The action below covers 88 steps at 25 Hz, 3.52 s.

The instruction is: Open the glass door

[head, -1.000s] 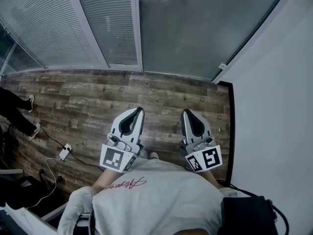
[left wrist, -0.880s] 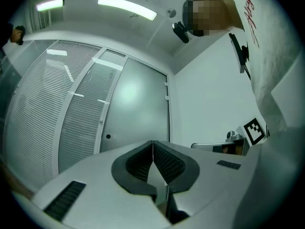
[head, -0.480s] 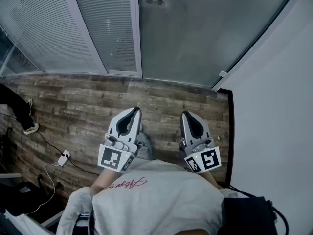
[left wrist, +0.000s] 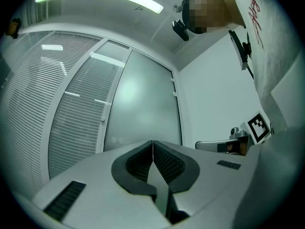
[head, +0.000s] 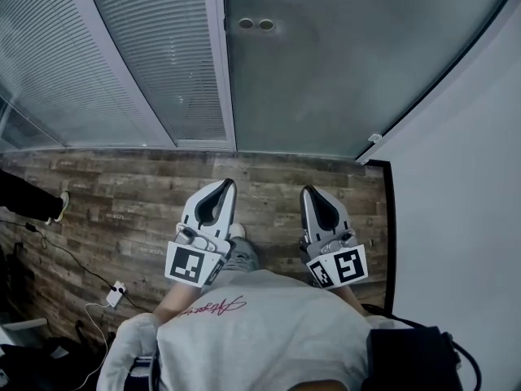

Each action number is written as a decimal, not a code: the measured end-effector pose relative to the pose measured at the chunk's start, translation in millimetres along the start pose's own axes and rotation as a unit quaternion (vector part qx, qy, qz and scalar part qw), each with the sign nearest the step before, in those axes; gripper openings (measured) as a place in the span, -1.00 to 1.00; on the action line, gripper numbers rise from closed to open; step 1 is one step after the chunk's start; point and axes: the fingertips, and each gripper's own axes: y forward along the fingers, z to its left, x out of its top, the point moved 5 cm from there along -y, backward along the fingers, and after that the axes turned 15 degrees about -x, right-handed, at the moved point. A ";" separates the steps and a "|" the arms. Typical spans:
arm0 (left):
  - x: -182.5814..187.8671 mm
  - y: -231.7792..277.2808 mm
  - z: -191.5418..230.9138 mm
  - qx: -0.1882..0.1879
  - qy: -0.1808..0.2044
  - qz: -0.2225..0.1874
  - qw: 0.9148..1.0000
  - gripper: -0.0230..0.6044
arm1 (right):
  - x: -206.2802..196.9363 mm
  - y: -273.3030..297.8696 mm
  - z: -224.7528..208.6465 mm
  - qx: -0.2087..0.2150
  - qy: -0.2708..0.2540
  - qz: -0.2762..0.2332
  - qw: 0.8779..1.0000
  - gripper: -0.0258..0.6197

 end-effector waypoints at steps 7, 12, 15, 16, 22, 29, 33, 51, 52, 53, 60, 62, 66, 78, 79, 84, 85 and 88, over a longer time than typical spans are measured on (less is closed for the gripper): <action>-8.8 42.0 80.4 -0.023 -0.008 0.014 1.000 -0.87 | -6.4 107.1 -3.7 -0.028 -0.017 -0.003 0.999 -0.86; -31.8 62.9 128.6 -0.045 0.001 0.050 0.998 -0.87 | -9.2 196.1 -10.2 -0.046 -0.042 -0.019 0.998 -0.86; -37.2 73.8 149.4 -0.043 -0.001 0.059 0.997 -0.87 | -9.8 246.3 -12.6 -0.050 -0.057 -0.022 0.997 -0.86; -38.0 77.1 154.6 -0.038 -0.002 0.058 0.998 -0.87 | -8.6 262.2 -14.5 -0.051 -0.058 -0.024 0.997 -0.86; -42.6 79.3 165.4 -0.006 -0.009 0.067 0.998 -0.87 | -10.9 349.9 -28.6 -0.060 -0.060 -0.012 0.996 -0.71; -42.5 77.1 175.0 0.052 -0.004 0.084 0.995 -0.87 | -27.1 444.3 -35.2 -0.075 -0.064 0.022 0.995 -0.52; -37.0 71.5 183.1 0.085 0.001 0.079 0.993 -0.87 | -44.3 480.3 -43.6 -0.099 -0.052 0.042 0.993 -0.52; -31.5 24.1 212.5 0.164 0.015 0.095 0.982 -0.87 | -51.3 521.2 -48.0 -0.205 -0.062 -0.002 0.977 -0.52; -30.5 22.0 213.8 0.166 0.017 0.095 0.981 -0.87 | -50.4 521.0 -47.9 -0.206 -0.061 -0.003 0.977 -0.52; -29.4 19.7 214.5 0.166 0.019 0.095 0.981 -0.87 | -49.5 519.8 -47.5 -0.208 -0.059 -0.004 0.976 -0.52; -23.2 7.8 222.8 0.161 0.021 0.085 0.983 -0.87 | -45.5 504.3 -43.5 -0.212 -0.059 -0.007 0.976 -0.54; -19.4 6.3 228.2 0.162 0.021 0.077 0.984 -0.87 | -45.1 499.2 -41.2 -0.210 -0.060 -0.008 0.976 -0.56; -13.5 5.0 232.6 0.154 0.029 0.067 0.985 -0.87 | -44.2 493.7 -39.8 -0.203 -0.060 0.001 0.977 -0.57; -4.9 -18.7 239.4 0.168 0.042 0.070 0.982 -0.87 | -43.0 500.1 -43.1 -0.210 -0.064 0.026 0.975 -0.54; -4.0 -20.0 239.3 0.169 0.043 0.070 0.982 -0.87 | -42.7 499.0 -43.2 -0.213 -0.063 0.025 0.975 -0.55; -3.7 -25.6 242.4 0.175 0.042 0.070 0.981 -0.87 | -41.8 493.5 -40.9 -0.213 -0.061 0.016 0.975 -0.55; -4.4 -26.1 242.7 0.175 0.041 0.070 0.981 -0.87 | -41.9 491.7 -40.3 -0.212 -0.061 0.015 0.975 -0.55; -5.6 -26.4 239.2 0.169 0.040 0.069 0.982 -0.87 | -41.3 483.3 -38.1 -0.207 -0.062 0.013 0.976 -0.57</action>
